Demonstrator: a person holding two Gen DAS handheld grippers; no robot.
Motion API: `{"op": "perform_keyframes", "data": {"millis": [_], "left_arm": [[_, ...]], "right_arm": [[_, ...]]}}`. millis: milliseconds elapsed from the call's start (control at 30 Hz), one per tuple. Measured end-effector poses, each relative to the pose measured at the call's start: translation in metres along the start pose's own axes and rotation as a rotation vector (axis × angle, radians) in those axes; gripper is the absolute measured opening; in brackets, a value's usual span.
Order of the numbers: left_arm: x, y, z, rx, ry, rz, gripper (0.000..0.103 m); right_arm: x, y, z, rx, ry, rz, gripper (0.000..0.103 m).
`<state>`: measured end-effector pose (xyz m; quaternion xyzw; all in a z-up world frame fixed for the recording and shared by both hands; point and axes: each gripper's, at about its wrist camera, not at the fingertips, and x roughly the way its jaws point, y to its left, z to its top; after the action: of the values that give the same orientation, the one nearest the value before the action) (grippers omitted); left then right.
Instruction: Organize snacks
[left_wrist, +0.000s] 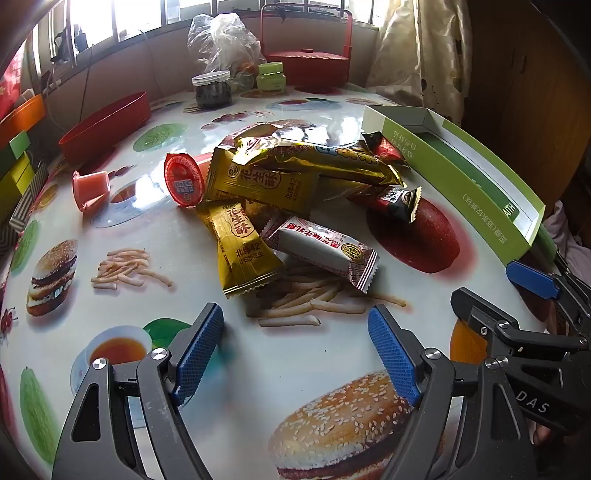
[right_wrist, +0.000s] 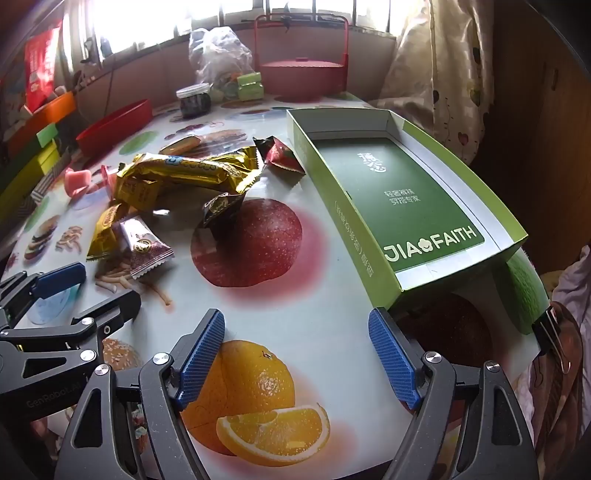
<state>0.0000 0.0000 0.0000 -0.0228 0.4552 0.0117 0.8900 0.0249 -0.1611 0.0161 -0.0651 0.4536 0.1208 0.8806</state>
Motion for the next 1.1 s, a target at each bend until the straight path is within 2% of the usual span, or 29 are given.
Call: {"op": "perform_keyframes", "data": {"millis": [600, 667, 1100], "left_arm": [[0.002, -0.01, 0.0, -0.012, -0.01, 0.004, 0.081], [-0.003, 0.001, -0.003, -0.012, -0.013, 0.004, 0.081], [-0.003, -0.001, -0.002, -0.014, -0.017, 0.004, 0.081]], "right_arm": [[-0.003, 0.0, 0.0, -0.002, -0.016, -0.002, 0.081], [-0.002, 0.001, -0.002, 0.0, -0.019, -0.001, 0.081], [-0.004, 0.0, -0.003, 0.0, -0.025, -0.003, 0.081]]}}
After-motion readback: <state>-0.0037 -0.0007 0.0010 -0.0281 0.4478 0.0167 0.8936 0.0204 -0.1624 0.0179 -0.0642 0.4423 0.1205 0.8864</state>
